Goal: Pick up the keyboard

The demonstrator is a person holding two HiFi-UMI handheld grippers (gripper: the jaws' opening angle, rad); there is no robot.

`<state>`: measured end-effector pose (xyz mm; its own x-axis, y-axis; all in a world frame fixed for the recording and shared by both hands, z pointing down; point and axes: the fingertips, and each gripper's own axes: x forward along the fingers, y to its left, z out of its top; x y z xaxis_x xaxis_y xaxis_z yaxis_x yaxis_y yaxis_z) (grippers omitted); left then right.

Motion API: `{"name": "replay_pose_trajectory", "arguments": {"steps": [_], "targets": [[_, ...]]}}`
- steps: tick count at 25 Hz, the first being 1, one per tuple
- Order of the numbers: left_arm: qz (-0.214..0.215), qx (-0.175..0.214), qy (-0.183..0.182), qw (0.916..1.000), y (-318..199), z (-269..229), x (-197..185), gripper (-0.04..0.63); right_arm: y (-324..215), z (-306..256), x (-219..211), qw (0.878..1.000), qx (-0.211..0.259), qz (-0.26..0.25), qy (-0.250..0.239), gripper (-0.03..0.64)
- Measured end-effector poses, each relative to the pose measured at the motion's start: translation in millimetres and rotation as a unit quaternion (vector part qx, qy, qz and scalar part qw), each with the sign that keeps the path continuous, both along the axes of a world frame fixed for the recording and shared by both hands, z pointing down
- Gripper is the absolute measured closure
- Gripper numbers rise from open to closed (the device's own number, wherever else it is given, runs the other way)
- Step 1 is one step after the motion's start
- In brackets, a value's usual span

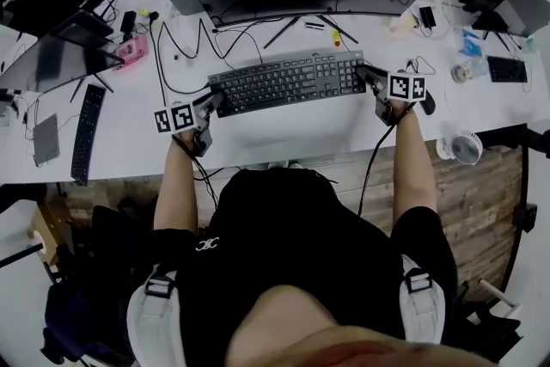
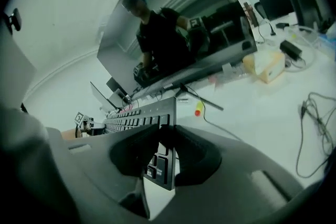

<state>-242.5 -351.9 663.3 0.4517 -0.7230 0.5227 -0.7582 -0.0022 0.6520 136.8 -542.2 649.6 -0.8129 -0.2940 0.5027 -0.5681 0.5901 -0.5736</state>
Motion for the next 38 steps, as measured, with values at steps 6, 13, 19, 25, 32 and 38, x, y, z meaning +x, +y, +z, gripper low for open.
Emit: {"name": "replay_pose_trajectory", "arguments": {"steps": [6, 13, 19, 25, 32, 38], "targets": [[0.002, 0.139, -0.056, 0.9888, -30.4, -107.5, -15.9, 0.433, -18.2, -129.0, -6.2, 0.987, 0.153, 0.01, -0.039, 0.529], [0.007, 0.322, -0.111, 0.9402, -44.8, -268.5, -24.1, 0.431, -8.5, -314.3, -8.3, 0.934, 0.343, 0.018, -0.104, 0.528], [0.014, 0.426, -0.158, 0.8906, -39.0, -373.1, -29.7, 0.426, 24.4, -412.7, -5.3, 0.887, 0.438, 0.036, -0.14, 0.528], [0.012, 0.449, -0.174, 0.8761, -33.3, -404.2, -25.6, 0.426, 36.7, -439.3, -1.4, 0.869, 0.47, 0.043, -0.146, 0.529], [0.019, 0.442, -0.176, 0.8794, -36.3, -397.8, -23.5, 0.425, 33.6, -427.5, 3.0, 0.873, 0.464, 0.044, -0.146, 0.529], [0.023, 0.443, -0.181, 0.8776, -39.7, -398.7, -23.5, 0.425, 29.7, -421.9, 3.2, 0.877, 0.454, 0.05, -0.147, 0.529]]}}
